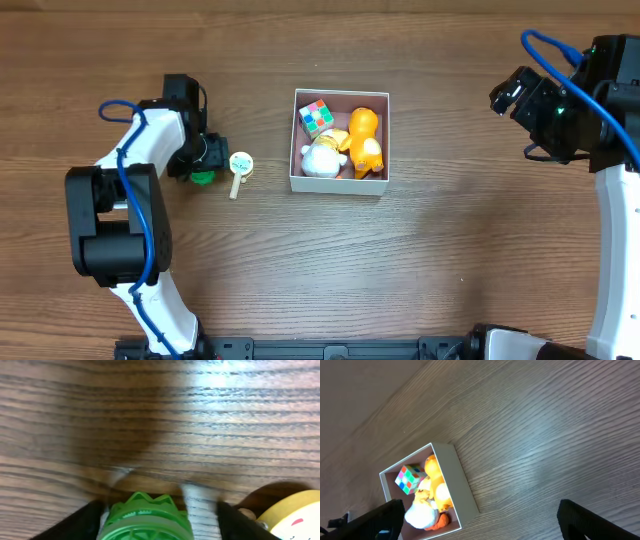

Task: Pack container
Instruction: 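Move the left gripper down and grasp the green round toy, then drop the green toy into the box with the left gripper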

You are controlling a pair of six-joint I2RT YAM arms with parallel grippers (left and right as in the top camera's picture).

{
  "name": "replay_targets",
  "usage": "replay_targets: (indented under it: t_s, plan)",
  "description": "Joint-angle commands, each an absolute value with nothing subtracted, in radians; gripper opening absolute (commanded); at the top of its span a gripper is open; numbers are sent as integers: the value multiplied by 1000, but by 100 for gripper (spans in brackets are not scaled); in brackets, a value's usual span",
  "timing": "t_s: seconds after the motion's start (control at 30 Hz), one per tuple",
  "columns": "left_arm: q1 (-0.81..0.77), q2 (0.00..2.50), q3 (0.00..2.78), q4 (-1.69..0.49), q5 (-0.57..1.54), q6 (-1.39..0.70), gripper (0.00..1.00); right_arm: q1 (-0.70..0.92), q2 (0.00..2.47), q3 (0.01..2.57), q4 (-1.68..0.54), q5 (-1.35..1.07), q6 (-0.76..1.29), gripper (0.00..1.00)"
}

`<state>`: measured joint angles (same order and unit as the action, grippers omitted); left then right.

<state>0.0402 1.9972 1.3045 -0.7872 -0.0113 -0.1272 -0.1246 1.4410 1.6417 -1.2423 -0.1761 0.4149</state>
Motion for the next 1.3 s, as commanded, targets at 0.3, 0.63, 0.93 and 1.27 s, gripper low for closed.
replay_targets:
  t_s: [0.3, 0.63, 0.93, 1.27]
  plan:
    - [33, 1991, 1279, -854, 15, -112, 70, -130, 1444, 1650, -1237, -174, 420, 100]
    - [33, 1991, 1279, -826, -11, -112, 53, -130, 1444, 1650, -1237, -174, 420, 100]
    - [33, 1946, 1382, -949, -11, -120, 43, -130, 1444, 1650, -1237, -174, 420, 100]
    - [-224, 1698, 1780, -1214, 14, -197, 50, -130, 1444, 1650, -1237, -174, 420, 100]
